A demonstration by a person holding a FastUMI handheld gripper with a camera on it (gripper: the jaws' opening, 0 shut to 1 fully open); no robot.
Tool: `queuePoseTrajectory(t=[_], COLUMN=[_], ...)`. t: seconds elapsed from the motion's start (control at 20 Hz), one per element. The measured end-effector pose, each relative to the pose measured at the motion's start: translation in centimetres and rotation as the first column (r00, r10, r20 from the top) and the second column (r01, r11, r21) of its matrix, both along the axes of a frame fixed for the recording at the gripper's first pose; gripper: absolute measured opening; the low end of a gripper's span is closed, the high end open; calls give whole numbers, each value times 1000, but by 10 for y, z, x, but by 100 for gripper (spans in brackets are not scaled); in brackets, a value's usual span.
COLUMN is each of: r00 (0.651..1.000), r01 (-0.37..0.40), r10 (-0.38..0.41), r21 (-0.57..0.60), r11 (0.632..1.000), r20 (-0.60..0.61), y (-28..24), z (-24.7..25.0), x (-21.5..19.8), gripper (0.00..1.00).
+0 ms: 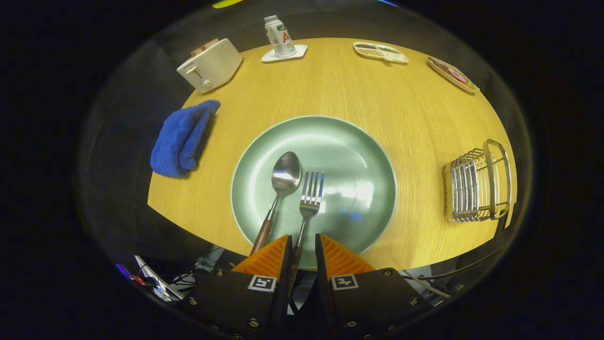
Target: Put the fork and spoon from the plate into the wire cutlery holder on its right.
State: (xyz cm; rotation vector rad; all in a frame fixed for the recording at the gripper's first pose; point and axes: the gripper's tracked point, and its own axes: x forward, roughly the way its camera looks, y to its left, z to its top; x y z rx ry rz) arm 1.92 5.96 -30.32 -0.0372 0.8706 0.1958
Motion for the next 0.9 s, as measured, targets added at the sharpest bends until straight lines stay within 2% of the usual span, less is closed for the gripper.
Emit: queuePoseTrajectory(t=[0.2, 0.25, 0.3, 0.4, 0.9], r00=[999, 998, 998, 998, 988], r01=[-23, 29, 31, 48, 124], r10=[23, -30, -31, -48, -132], r21=[6, -9, 1, -11, 101], r11=[1000, 1000, 1000, 999, 987], r20=[-48, -48, -49, -26, 75], y=[6, -4, -3, -6, -23], z=[-19, -12, -19, -16, 32], x=[0, -2, 5, 6, 13], gripper=[28, 28, 7, 7, 7])
